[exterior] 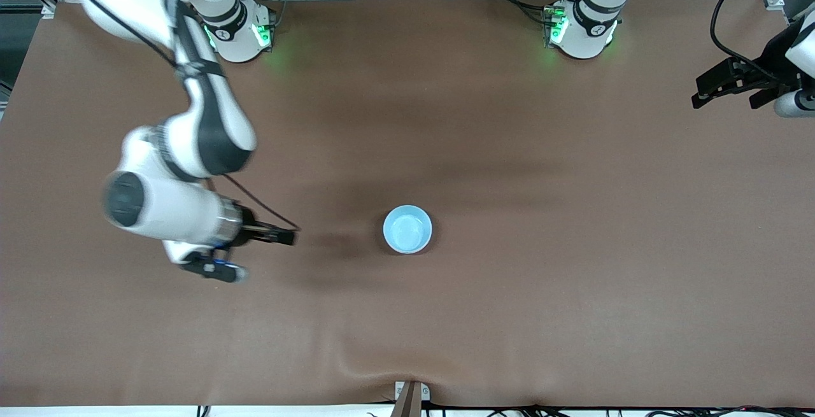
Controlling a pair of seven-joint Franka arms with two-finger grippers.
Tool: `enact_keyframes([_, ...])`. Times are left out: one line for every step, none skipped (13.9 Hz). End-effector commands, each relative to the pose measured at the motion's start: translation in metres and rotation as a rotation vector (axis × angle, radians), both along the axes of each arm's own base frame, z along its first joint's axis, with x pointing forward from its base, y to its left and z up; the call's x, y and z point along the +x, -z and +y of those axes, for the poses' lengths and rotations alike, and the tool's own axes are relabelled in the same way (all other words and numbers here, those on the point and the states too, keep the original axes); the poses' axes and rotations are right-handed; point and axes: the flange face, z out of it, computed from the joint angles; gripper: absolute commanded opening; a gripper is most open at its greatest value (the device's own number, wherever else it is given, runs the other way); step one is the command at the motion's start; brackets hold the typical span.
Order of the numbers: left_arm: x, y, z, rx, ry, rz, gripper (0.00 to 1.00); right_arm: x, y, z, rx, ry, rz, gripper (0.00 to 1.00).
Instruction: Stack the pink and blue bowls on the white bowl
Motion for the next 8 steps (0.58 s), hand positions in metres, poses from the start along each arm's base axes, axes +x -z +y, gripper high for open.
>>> enact_keyframes([-0.007,-0.003,-0.003,-0.011,0.002,-0.015,1.00,-0.029,-0.021,-0.070,-0.015,-0.094,-0.020,1.00])
enact_keyframes([-0.006,-0.005,-0.003,-0.012,0.010,-0.018,1.00,-0.037,-0.034,-0.096,-0.019,-0.150,-0.038,1.00])
enact_keyframes([-0.006,-0.010,-0.003,-0.012,0.012,-0.029,1.00,-0.046,-0.045,-0.127,-0.029,-0.162,-0.027,1.00])
enact_keyframes([-0.005,-0.010,-0.004,-0.011,0.013,-0.029,1.00,-0.055,-0.060,-0.154,-0.048,-0.156,-0.005,1.00])
enact_keyframes([-0.005,-0.010,-0.004,-0.011,0.013,-0.029,1.00,-0.064,-0.076,-0.174,-0.068,-0.155,0.000,1.00])
enact_keyframes([-0.005,-0.009,-0.006,-0.011,0.007,-0.027,1.00,-0.071,-0.098,-0.194,-0.082,-0.171,-0.028,1.00])
enact_keyframes([-0.005,-0.009,-0.004,-0.011,0.006,-0.027,1.00,-0.077,-0.115,-0.206,-0.086,-0.193,-0.059,1.00])
enact_keyframes([-0.005,-0.009,-0.003,-0.011,0.009,-0.028,1.00,-0.085,-0.132,-0.214,-0.106,-0.207,-0.080,1.00])
